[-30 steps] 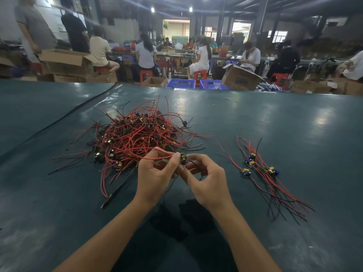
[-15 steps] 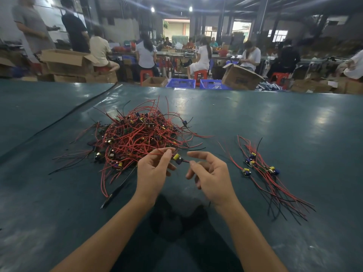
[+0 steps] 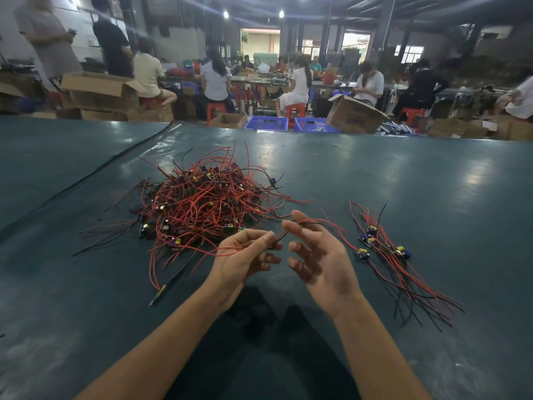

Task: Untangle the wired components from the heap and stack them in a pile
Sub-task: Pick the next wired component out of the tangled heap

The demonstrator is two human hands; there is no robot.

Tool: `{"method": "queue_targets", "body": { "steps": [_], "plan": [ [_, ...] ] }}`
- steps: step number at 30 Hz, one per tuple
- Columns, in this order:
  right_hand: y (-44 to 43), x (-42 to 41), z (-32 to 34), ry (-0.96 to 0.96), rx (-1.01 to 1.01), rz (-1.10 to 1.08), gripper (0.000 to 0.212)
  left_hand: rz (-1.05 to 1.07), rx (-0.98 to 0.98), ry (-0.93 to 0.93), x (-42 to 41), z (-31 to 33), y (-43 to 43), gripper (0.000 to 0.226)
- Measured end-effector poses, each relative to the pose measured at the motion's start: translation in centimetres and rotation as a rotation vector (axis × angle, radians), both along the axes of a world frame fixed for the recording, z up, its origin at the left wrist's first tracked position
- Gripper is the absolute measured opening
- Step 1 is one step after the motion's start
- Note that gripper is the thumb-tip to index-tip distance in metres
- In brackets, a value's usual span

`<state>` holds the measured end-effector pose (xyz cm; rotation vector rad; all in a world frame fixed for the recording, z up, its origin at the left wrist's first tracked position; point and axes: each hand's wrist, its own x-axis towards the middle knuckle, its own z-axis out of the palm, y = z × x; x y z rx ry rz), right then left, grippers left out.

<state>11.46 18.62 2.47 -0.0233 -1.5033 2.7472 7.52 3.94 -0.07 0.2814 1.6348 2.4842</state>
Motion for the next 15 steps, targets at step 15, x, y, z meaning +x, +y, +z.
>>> {"method": "queue_targets", "body": {
  "steps": [15],
  "plan": [
    [-2.9,-0.3,-1.8,0.124,0.558,-0.413,0.027,0.044,-0.232,0.054,0.7,0.2,0.8,0.042]
  ]
}}
